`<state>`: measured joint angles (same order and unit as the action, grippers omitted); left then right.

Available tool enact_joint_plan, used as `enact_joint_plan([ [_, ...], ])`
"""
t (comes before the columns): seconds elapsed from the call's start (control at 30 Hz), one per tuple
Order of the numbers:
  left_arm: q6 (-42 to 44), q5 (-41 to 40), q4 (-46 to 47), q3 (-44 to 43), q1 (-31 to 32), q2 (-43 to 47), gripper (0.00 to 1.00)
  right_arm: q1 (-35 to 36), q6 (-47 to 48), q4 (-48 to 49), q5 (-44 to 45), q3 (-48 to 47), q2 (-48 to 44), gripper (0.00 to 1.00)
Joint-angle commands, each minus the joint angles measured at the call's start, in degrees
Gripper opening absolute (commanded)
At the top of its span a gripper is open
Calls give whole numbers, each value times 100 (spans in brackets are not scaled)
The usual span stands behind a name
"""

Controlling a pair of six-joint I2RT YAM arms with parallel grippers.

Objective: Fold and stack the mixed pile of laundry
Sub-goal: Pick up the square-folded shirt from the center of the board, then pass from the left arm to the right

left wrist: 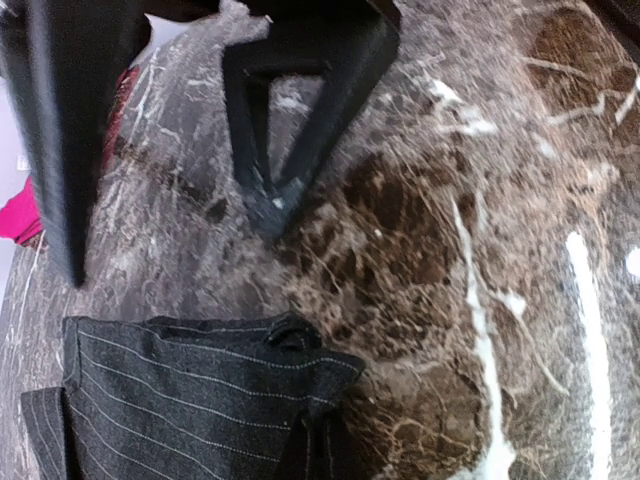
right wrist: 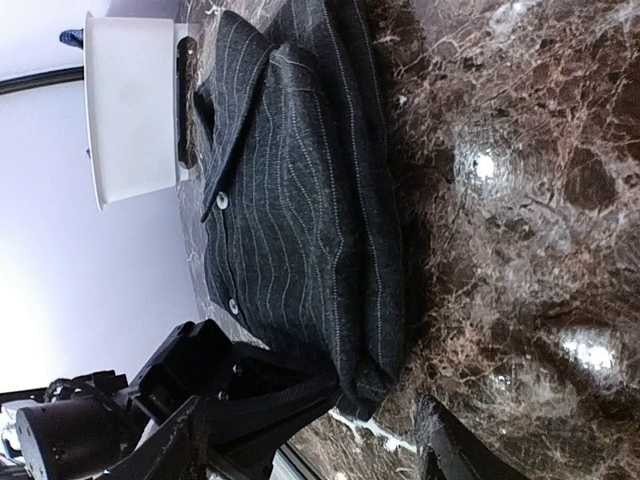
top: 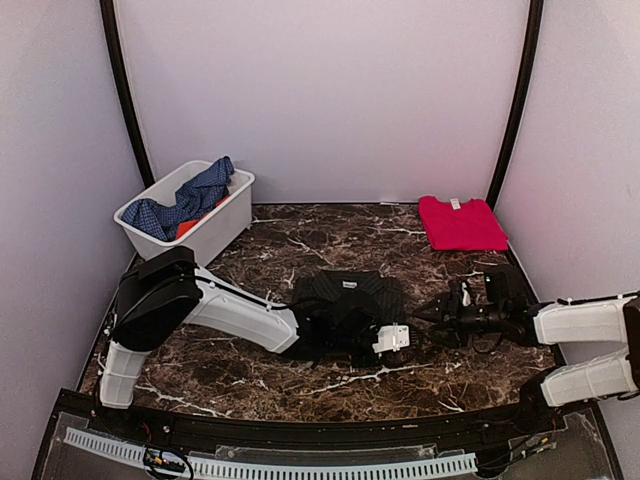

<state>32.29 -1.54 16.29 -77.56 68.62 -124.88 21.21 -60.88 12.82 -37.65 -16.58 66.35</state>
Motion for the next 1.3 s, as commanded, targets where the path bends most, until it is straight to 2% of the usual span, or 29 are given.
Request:
enact_joint_plan([
  [0.0, -707, 222, 663, -262, -41, 43, 0, -29, -404, 1139, 40, 22, 509, 68],
  [0.3, -1129, 235, 906, -245, -127, 60, 0, 155, -1117, 2647, 402, -39, 1545, 72],
  [0.53, -1181, 233, 1019, -254, -138, 60, 0, 457, -1510, 3499, 849, -234, 2409, 64],
  [0.67, -1177, 253, 1052, -285, -138, 53, 0, 637, -1678, 4182, 1101, -391, 3019, 55],
  [0.83, -1106, 338, 1032, -296, -138, 61, 0, 785, -1917, 4940, 1261, -689, 3828, 49],
  [1.07, -992, 305, 952, -291, -145, 50, 0, 823, -2026, 5295, 1495, -872, 4409, 43],
  [1.1, -958, 300, 949, -289, -146, 51, 0, 823, -2017, 5274, 1493, -892, 4425, 40],
  [1.13, -924, 298, 931, -287, -147, 47, 0, 828, -1990, 5247, 1501, -917, 4441, 33],
  [1.2, -892, 260, 902, -298, -147, 43, 2, 820, -1912, 5154, 1469, -984, 4443, 13],
  [1.23, -905, 227, 889, -305, -147, 47, 5, 816, -1865, 5016, 1463, -1025, 4409, 6],
  [1.27, -961, 120, 833, -333, -152, 66, 14, 802, -1770, 4801, 1439, -1087, 4345, 0],
])
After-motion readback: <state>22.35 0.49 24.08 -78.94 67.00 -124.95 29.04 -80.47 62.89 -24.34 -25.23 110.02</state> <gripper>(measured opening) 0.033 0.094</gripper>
